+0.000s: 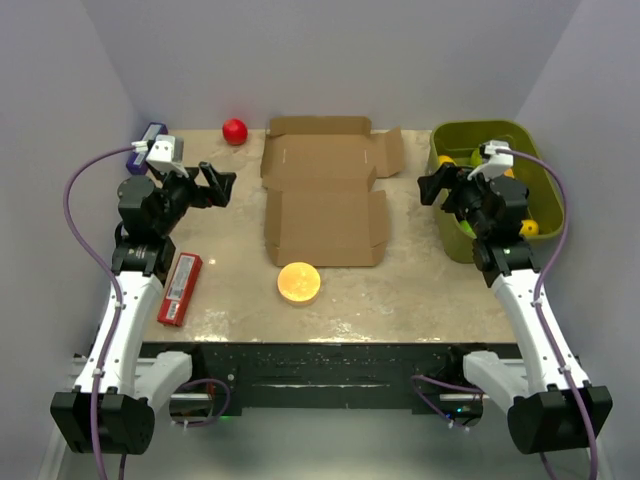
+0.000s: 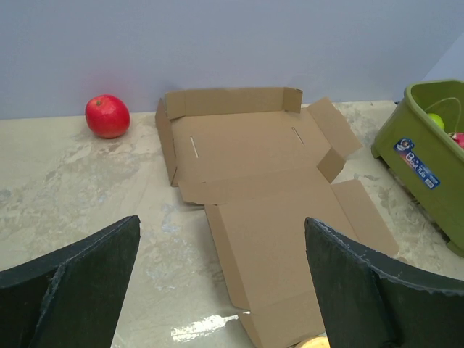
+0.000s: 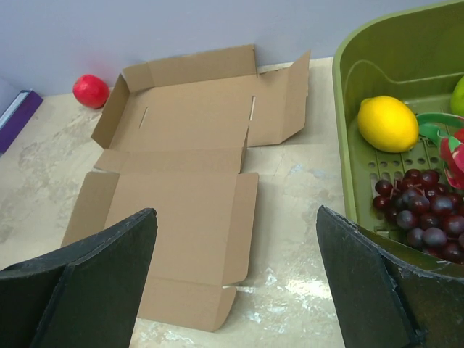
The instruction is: Fold the paper box
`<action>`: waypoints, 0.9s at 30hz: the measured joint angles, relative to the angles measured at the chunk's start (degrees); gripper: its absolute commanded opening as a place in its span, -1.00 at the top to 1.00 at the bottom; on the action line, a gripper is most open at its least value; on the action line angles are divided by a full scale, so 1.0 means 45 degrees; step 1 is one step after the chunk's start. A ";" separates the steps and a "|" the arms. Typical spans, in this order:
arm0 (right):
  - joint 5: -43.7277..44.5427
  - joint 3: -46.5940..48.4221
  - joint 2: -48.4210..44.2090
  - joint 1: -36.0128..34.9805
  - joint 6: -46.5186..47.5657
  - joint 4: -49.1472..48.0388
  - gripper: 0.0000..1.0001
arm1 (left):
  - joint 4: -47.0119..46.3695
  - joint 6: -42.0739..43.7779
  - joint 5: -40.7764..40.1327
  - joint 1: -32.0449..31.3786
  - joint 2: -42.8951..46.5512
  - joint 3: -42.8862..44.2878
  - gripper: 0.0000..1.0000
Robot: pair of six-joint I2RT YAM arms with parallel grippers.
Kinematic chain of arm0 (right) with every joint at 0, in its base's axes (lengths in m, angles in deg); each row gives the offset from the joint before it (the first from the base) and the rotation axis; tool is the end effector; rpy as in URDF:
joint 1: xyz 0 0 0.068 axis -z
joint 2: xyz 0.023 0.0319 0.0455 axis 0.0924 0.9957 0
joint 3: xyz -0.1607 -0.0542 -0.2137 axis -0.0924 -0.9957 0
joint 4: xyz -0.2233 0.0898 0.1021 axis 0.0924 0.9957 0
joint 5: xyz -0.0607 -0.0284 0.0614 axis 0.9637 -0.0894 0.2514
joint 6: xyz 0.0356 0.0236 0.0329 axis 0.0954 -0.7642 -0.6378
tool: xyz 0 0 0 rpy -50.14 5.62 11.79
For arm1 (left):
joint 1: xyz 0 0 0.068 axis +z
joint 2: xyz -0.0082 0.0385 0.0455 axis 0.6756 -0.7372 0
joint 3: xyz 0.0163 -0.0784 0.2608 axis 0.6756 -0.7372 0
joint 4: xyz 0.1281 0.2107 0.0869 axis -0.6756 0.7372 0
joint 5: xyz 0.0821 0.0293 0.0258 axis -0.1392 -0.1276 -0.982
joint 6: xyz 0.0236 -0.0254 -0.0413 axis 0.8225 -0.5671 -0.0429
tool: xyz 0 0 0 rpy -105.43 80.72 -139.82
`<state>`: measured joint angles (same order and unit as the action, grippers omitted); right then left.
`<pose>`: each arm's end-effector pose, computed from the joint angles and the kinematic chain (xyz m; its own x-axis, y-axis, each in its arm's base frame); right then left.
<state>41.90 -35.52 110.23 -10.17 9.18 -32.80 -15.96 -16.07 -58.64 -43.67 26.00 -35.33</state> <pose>0.2281 0.0237 0.3624 -0.1987 0.2773 -0.9400 -0.1503 0.9392 0.3088 0.2238 -0.0157 0.3693 -0.1543 -0.2334 -0.9601 0.3022 0.9140 -0.2707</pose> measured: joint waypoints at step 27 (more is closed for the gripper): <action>0.1758 0.2118 0.1632 -0.3113 0.1005 0.2798 -0.65 | 0.1545 0.0005 0.0155 -0.1846 -0.3220 0.2565 -0.98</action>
<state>49.81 -25.99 117.57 -24.18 13.71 -20.21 -9.01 -16.04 -57.94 -51.98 11.51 -23.79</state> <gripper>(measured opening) 0.829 0.992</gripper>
